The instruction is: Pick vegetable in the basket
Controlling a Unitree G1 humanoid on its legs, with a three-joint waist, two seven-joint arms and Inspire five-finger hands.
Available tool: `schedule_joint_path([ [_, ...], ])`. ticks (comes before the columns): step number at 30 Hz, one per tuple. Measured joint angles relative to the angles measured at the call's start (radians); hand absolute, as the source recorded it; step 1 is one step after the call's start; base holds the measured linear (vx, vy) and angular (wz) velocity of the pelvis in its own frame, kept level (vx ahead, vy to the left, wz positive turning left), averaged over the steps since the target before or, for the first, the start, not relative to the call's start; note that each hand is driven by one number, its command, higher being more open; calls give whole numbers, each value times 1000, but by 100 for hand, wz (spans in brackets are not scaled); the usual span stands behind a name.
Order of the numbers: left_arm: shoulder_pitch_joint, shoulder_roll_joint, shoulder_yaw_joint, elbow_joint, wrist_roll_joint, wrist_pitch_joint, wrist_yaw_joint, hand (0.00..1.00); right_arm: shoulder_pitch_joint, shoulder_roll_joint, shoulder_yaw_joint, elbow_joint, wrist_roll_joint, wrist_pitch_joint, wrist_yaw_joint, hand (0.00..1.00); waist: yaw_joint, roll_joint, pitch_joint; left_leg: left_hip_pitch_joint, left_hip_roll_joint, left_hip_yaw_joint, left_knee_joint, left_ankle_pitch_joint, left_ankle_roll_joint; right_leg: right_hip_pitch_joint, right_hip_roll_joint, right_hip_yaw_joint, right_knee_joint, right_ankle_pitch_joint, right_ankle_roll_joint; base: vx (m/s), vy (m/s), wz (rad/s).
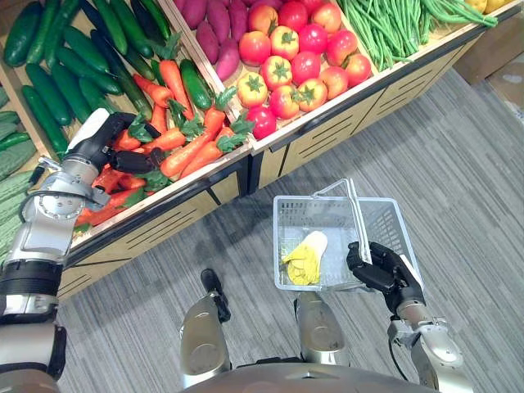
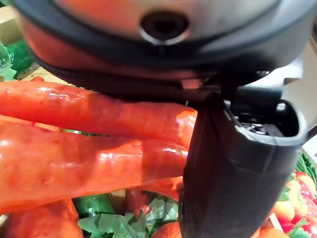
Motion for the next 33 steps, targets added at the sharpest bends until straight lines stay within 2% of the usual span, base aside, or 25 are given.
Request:
schedule_joint_path([
  [6, -112, 13, -23, 29, -1, 14, 1, 0, 1, 4, 1, 2, 1, 0, 1, 0, 2, 0, -85, 42, -18, -19, -74, 38, -4, 36, -6, -30, -17, -1, -1, 11, -24, 13],
  [9, -180, 60, -80, 29, -5, 11, 2, 0, 5, 4, 2, 2, 1, 0, 0, 0, -1, 3, -127, 72, -33, -25, -120, 61, -4, 58, -14, -43, -32, -1, -2, 6, -16, 10],
  [12, -224, 68, -109, 31, -6, 5, 3, 0, 14, 12, 8, 3, 1, 0, 0, 0, -1, 7, -163, 102, -42, -25, -160, 79, -5, 73, -16, -47, -36, -2, -3, 5, -6, 4],
  [17, -282, 72, -177, 36, -6, -19, 4, 0, 30, 20, 21, 4, 2, 0, 0, 0, -11, 13, -207, 136, -55, -37, -235, 119, -9, 87, -18, -66, -48, -3, -6, -9, -11, 9],
  [24, -349, 92, -204, 19, -83, -35, 28, 0, 48, 31, 18, 10, 2, 0, -3, 0, -32, 15, -229, 185, -67, -36, -315, 160, -10, 102, -17, -70, -49, -5, -8, -2, -3, 2],
  [28, -352, 92, -241, -135, -99, -37, 37, 0, 65, 51, -28, 10, 1, 0, -4, 0, -40, 13, -253, 192, -72, -40, -336, 173, -7, 109, -16, -76, -48, -5, -8, 22, -5, 5],
  [33, -351, 84, -292, -315, -134, -84, 17, 0, 55, 50, -161, 0, 2, 0, -6, 0, -63, 12, -274, 224, -73, -44, -338, 172, -8, 139, -17, -83, -49, -8, -13, -9, -7, 2],
])
